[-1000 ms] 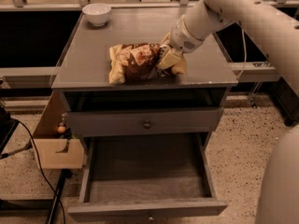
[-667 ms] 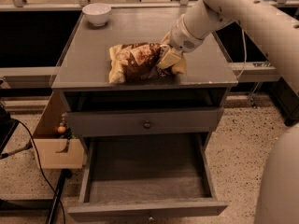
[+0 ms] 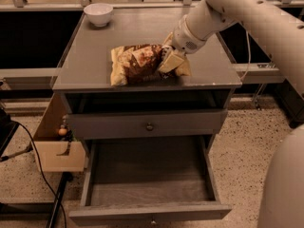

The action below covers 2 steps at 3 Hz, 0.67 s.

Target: Pick brown chip bag from middle drawer and place on counter

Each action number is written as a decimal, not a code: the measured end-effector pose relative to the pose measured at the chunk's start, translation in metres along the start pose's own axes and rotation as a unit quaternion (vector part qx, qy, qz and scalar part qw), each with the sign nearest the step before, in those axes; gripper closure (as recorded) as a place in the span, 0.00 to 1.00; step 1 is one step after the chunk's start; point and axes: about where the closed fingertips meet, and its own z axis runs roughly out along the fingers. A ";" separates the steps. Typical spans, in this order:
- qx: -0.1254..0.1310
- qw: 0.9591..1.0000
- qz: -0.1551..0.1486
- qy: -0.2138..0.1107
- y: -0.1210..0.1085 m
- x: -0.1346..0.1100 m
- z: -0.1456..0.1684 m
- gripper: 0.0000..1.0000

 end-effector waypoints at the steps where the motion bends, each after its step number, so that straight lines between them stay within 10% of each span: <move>1: 0.000 1.000 0.000 0.000 0.000 0.000 0.000 0.00; 2: 0.000 1.000 0.000 0.000 0.000 0.000 0.000 0.00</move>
Offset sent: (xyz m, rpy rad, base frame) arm 0.0000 0.0000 0.0000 0.0000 0.0000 0.0000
